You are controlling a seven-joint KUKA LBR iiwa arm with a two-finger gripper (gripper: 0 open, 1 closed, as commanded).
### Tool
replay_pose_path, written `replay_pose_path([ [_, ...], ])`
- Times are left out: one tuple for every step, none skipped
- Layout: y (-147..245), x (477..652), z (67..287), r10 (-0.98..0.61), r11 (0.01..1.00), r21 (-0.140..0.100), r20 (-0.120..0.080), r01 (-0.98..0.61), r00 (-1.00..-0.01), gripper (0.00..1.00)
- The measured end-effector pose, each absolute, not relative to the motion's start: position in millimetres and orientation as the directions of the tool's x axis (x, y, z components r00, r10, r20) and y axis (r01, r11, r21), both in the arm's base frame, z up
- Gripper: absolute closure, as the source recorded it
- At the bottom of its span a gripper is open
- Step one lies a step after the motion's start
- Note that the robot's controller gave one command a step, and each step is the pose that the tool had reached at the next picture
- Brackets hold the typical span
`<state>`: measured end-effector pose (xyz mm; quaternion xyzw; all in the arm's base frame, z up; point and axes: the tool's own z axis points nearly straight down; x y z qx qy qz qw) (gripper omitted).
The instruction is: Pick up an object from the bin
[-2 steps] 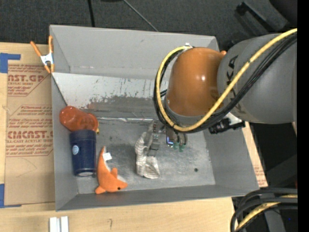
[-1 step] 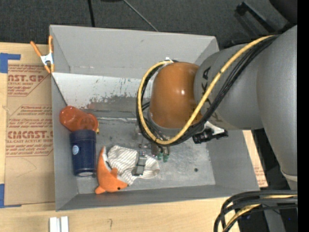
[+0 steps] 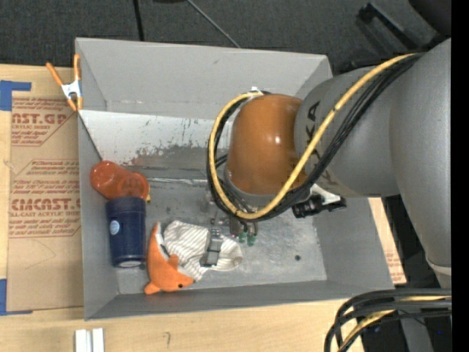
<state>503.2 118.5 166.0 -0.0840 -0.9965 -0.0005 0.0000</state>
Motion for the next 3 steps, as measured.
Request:
replay_pose_path([
  [117, 502.2, 124, 0.175, 0.985, 0.004, -0.008, 0.175, -0.985, 0.00],
  [122, 507.4, 71, 0.187, 0.982, 0.001, -0.001, 0.187, -0.982, 1.00],
  [122, 507.4, 71, 0.187, 0.982, 0.001, -0.001, 0.187, -0.982, 1.00],
])
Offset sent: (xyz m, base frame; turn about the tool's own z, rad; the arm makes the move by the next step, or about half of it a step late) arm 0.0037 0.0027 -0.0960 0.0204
